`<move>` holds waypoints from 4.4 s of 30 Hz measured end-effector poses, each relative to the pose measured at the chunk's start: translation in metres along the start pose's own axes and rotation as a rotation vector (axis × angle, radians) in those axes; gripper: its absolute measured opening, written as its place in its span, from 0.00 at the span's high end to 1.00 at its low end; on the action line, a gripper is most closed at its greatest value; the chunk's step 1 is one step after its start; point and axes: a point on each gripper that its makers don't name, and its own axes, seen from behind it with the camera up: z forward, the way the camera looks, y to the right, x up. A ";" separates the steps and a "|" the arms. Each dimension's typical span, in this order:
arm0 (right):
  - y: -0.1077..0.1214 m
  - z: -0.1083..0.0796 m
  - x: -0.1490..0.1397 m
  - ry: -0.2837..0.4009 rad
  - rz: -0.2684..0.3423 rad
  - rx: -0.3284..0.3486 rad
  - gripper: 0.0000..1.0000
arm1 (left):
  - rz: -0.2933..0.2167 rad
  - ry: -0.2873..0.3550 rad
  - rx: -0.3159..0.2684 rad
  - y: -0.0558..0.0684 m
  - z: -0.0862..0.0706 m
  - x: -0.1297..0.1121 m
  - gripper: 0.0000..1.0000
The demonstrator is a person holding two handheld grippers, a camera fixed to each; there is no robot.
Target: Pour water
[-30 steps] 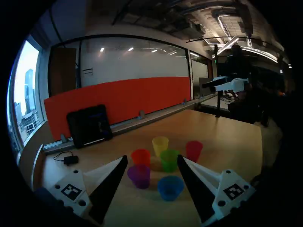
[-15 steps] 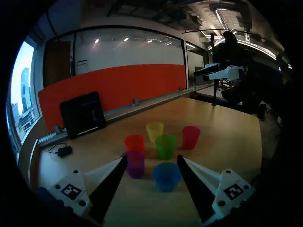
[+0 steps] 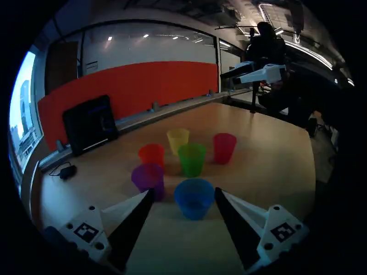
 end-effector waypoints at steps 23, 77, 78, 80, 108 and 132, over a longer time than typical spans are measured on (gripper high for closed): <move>-0.012 0.041 -0.054 -0.132 -0.020 0.077 0.00 | -0.030 -0.119 -0.064 0.009 0.024 -0.049 0.03; -0.017 0.089 -0.099 -0.304 -0.047 0.142 0.00 | -0.058 -0.147 -0.146 0.018 0.073 -0.045 0.13; -0.018 0.090 -0.100 -0.308 -0.048 0.144 0.00 | -0.058 -0.142 -0.145 0.017 0.072 -0.043 0.13; -0.019 0.092 -0.102 -0.314 -0.044 0.148 0.00 | -0.054 -0.132 -0.144 0.016 0.070 -0.039 0.13; -0.036 0.126 -0.131 -0.435 -0.066 0.181 0.00 | -0.043 0.001 -0.055 -0.017 0.032 0.010 0.13; -0.042 0.144 -0.147 -0.530 -0.050 0.182 0.00 | -0.059 0.083 0.003 -0.044 0.009 0.022 0.13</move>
